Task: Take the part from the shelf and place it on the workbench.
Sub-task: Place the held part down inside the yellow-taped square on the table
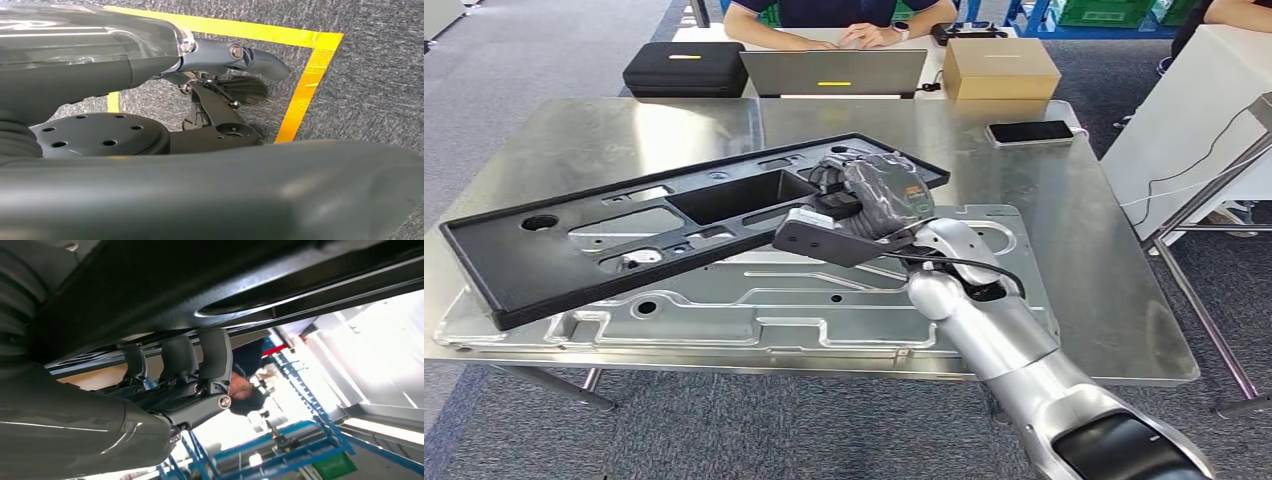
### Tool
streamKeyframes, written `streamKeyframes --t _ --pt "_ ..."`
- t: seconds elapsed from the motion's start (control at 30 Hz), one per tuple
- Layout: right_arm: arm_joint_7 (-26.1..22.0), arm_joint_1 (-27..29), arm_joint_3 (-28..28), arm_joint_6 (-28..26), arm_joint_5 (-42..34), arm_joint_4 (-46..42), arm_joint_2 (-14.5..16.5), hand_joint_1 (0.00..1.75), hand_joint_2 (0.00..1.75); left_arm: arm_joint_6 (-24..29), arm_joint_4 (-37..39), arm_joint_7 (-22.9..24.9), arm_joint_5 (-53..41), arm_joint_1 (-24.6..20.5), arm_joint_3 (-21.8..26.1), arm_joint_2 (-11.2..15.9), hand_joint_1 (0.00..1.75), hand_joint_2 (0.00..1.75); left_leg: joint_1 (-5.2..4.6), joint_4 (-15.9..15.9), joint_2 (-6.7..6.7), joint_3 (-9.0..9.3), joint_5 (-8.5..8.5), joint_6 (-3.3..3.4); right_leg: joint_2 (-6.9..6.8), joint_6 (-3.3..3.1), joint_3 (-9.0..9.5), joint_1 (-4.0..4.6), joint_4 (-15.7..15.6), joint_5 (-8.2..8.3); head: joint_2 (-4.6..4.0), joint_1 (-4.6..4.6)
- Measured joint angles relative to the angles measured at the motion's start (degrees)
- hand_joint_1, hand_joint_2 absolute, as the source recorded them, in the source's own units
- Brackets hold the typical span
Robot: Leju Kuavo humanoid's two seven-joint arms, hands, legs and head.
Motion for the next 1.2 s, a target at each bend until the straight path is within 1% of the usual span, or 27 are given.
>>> streamKeyframes --t 0.13,0.23,0.47,0.6,0.83,0.97,1.2 --pt "2.6 0.5 -0.3 -1.1 10.6 -0.2 0.0 1.75 1.75 0.0 0.0 0.0 -0.2 0.1 -0.1 -0.1 0.00 1.75 -0.01 0.0 0.00 0.01 0.00 0.00 0.00 0.00 0.00 0.00 0.0 0.00 0.00 0.00" --pt "3.7 1.1 -0.7 -1.2 16.7 -0.6 0.0 1.75 1.75 0.1 0.0 0.0 -0.3 0.1 -0.1 -0.2 0.00 1.75 -0.02 0.0 0.00 0.01 0.00 0.00 0.00 0.00 0.00 0.00 0.0 0.00 -0.01 0.00" --pt "7.1 1.6 -1.6 0.0 28.3 -0.8 -0.2 1.75 1.75 0.2 0.0 -0.2 -0.5 0.2 -0.1 -0.2 0.00 1.75 -0.02 0.0 0.00 0.01 0.00 0.00 0.00 0.00 0.00 0.00 0.0 0.00 -0.01 0.00" --pt "8.8 0.9 -1.8 1.7 32.6 1.3 -0.4 1.75 1.75 0.2 0.0 -0.2 -0.6 0.1 -0.1 -0.2 0.00 1.75 -0.02 0.0 0.00 0.01 0.00 0.00 0.00 0.00 0.01 0.00 0.0 0.00 -0.01 0.00" --pt "11.9 -2.6 -1.8 6.0 34.0 10.2 -0.8 1.75 1.75 0.2 0.0 -0.2 -0.5 0.1 -0.1 -0.2 0.00 1.75 -0.02 0.0 0.00 0.02 0.00 0.00 0.00 0.00 0.01 0.00 0.0 0.01 -0.01 0.00" --pt "11.9 -5.3 -1.7 8.9 32.9 16.2 -1.0 1.75 1.75 0.2 0.0 -0.2 0.2 0.1 -0.1 -0.2 0.00 1.75 -0.02 0.0 0.00 0.01 0.00 0.00 0.00 0.01 0.00 -0.01 0.0 0.01 0.00 0.00" --pt "10.3 -11.5 -1.2 14.7 28.5 26.6 -1.4 1.75 1.75 0.2 0.0 -1.1 0.5 0.2 0.0 -0.2 0.00 1.75 -0.02 0.0 0.00 0.02 0.00 0.00 -0.01 0.01 0.01 -0.02 0.0 0.01 -0.01 0.00"
